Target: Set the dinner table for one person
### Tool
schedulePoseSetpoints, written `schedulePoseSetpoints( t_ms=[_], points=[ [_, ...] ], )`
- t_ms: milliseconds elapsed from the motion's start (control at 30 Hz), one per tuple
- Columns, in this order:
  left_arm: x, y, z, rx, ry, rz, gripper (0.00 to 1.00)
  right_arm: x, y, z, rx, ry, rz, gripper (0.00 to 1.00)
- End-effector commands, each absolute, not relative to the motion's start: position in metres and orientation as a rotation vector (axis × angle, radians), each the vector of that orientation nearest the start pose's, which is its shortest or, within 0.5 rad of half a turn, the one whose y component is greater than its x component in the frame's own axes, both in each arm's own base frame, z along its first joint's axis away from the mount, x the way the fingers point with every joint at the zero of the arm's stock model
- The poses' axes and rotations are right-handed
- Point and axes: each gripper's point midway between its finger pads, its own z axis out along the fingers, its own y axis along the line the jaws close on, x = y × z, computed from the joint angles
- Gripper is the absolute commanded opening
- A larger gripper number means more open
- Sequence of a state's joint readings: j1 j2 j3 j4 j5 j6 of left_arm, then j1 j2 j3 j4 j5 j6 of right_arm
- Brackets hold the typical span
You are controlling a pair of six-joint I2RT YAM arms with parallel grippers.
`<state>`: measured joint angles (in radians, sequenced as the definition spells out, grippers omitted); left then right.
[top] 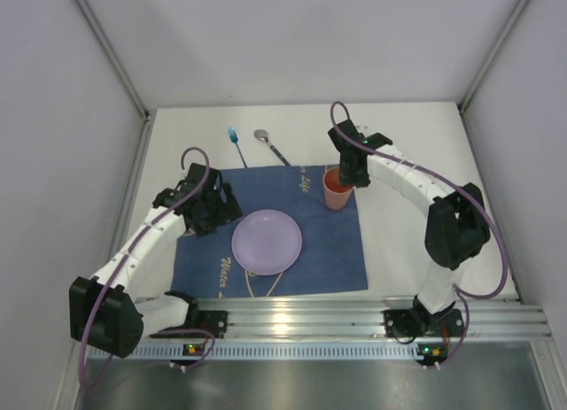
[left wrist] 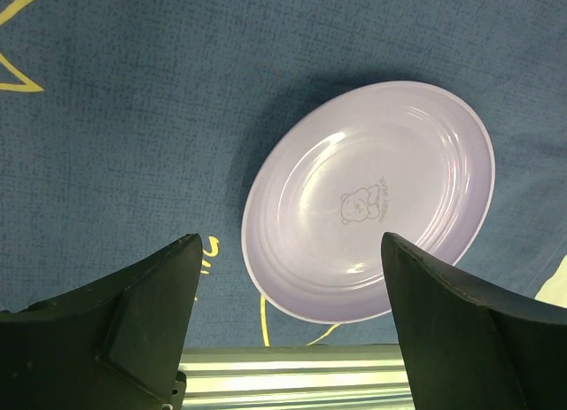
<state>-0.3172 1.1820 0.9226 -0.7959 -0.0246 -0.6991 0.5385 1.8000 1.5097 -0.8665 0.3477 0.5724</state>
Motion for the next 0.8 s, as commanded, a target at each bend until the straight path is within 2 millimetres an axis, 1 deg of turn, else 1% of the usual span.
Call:
schedulePoseSetpoints(
  t_ms=[0, 33, 67, 133, 167, 300, 333, 367, 400, 467, 500, 533, 567, 600, 633, 667, 700, 733, 767],
  points=[
    [0.254, -0.106, 0.121, -0.526, 2.575, -0.325, 0.87, 0.357, 0.17, 0.143, 0.141, 2.531, -0.068, 0.43],
    [0.255, -0.107, 0.122, -0.529, 2.572, -0.329, 0.87, 0.354, 0.168, 0.141, 0.142, 2.537, -0.073, 0.48],
    [0.257, -0.108, 0.12, -0.527, 2.577, -0.328, 0.87, 0.353, 0.167, 0.144, 0.14, 2.531, -0.07, 0.52],
    [0.261, -0.11, 0.122, -0.52, 2.573, -0.337, 0.87, 0.353, 0.165, 0.147, 0.137, 2.518, -0.076, 0.53],
    [0.262, -0.11, 0.123, -0.518, 2.572, -0.339, 0.86, 0.353, 0.165, 0.153, 0.134, 2.505, -0.072, 0.55],
    [0.267, -0.112, 0.122, -0.5, 2.583, -0.333, 0.86, 0.358, 0.162, 0.173, 0.134, 2.458, -0.069, 0.55],
    [0.268, -0.113, 0.124, -0.499, 2.579, -0.338, 0.86, 0.361, 0.163, 0.187, 0.138, 2.431, -0.057, 0.55],
    [0.269, -0.113, 0.124, -0.495, 2.579, -0.335, 0.86, 0.363, 0.163, 0.197, 0.144, 2.411, -0.052, 0.55],
    [0.27, -0.113, 0.125, -0.491, 2.578, -0.335, 0.86, 0.369, 0.164, 0.217, 0.156, 2.366, -0.033, 0.55],
    [0.27, -0.113, 0.126, -0.489, 2.578, -0.334, 0.86, 0.374, 0.166, 0.245, 0.14, 2.3, -0.019, 0.56],
    [0.269, -0.113, 0.125, -0.487, 2.578, -0.333, 0.86, 0.381, 0.172, 0.269, 0.133, 2.244, 0.013, 0.57],
    [0.269, -0.112, 0.125, -0.49, 2.579, -0.331, 0.86, 0.387, 0.177, 0.275, 0.085, 2.229, 0.003, 0.6],
    [0.269, -0.112, 0.124, -0.492, 2.581, -0.329, 0.86, 0.394, 0.184, 0.285, 0.06, 2.201, 0.02, 0.63],
    [0.269, -0.112, 0.124, -0.494, 2.581, -0.329, 0.86, 0.4, 0.203, 0.303, 0.011, 2.171, 0.105, 0.66],
    [0.27, -0.113, 0.124, -0.494, 2.579, -0.333, 0.86, 0.413, 0.22, 0.29, -0.09, 2.194, 0.125, 0.73],
    [0.271, -0.113, 0.124, -0.493, 2.579, -0.334, 0.86, 0.418, 0.239, 0.287, -0.157, 2.203, 0.184, 0.77],
    [0.273, -0.114, 0.126, -0.49, 2.575, -0.336, 0.86, 0.42, 0.261, 0.281, -0.238, 2.229, 0.277, 0.82],
    [0.274, -0.114, 0.127, -0.488, 2.575, -0.339, 0.86, 0.436, 0.279, 0.272, -0.274, 2.237, 0.305, 0.99],
    [0.275, -0.115, 0.127, -0.484, 2.578, -0.336, 0.86, 0.441, 0.292, 0.264, -0.301, 2.254, 0.345, 1.0]
  ],
)
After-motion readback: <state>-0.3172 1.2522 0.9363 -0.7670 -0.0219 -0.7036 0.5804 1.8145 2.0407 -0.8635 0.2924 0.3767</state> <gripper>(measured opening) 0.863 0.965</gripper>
